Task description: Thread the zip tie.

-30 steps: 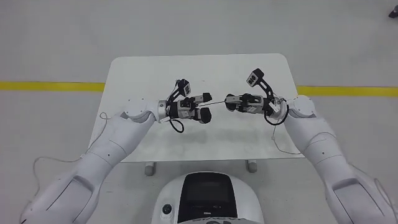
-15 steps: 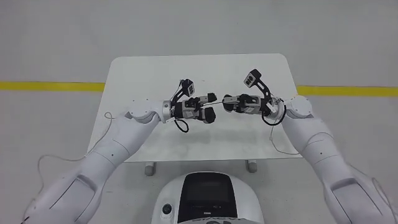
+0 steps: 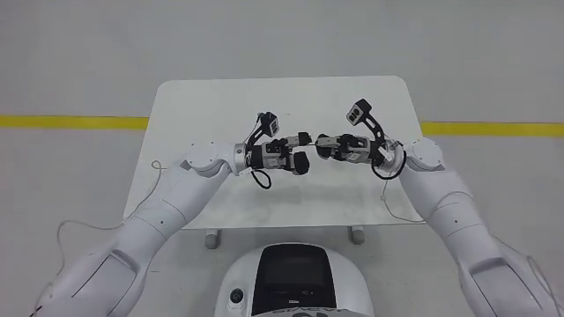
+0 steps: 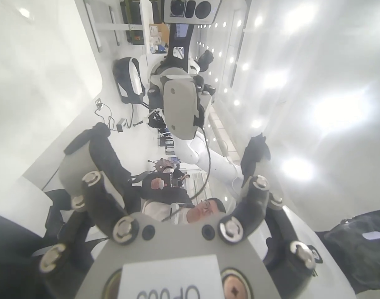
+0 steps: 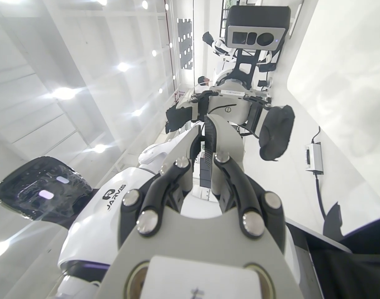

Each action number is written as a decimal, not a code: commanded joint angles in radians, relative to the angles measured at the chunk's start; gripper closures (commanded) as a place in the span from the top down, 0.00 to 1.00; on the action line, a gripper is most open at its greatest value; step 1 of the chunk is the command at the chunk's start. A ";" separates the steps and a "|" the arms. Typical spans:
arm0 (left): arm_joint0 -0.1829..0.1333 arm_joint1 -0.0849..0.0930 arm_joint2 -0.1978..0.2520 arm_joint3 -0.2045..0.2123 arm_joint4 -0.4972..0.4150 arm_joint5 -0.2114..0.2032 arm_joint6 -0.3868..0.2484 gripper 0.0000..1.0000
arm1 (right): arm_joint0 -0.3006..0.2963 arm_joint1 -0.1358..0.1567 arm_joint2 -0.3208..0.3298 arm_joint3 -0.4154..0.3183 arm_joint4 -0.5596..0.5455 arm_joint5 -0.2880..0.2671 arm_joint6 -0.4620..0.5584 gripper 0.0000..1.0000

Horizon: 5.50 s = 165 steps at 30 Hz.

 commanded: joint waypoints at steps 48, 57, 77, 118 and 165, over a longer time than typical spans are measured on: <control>0.022 -0.011 -0.043 0.009 -0.020 0.007 -0.021 1.00 | 0.001 -0.010 0.012 0.001 0.001 -0.002 0.024 0.00; 0.024 -0.011 -0.051 0.007 -0.017 0.009 -0.024 1.00 | 0.006 -0.013 0.006 0.011 -0.012 0.005 0.017 0.00; 0.034 -0.003 -0.089 0.007 -0.011 0.005 -0.022 0.83 | 0.029 -0.016 -0.015 0.024 -0.077 0.039 0.013 0.00; 0.037 -0.004 -0.085 0.003 0.054 0.022 -0.007 0.23 | 0.026 -0.018 -0.012 0.045 -0.103 0.053 -0.028 0.00; 0.028 -0.011 -0.072 0.015 0.078 0.033 -0.003 0.07 | 0.030 -0.023 -0.022 0.050 -0.129 0.066 -0.047 0.00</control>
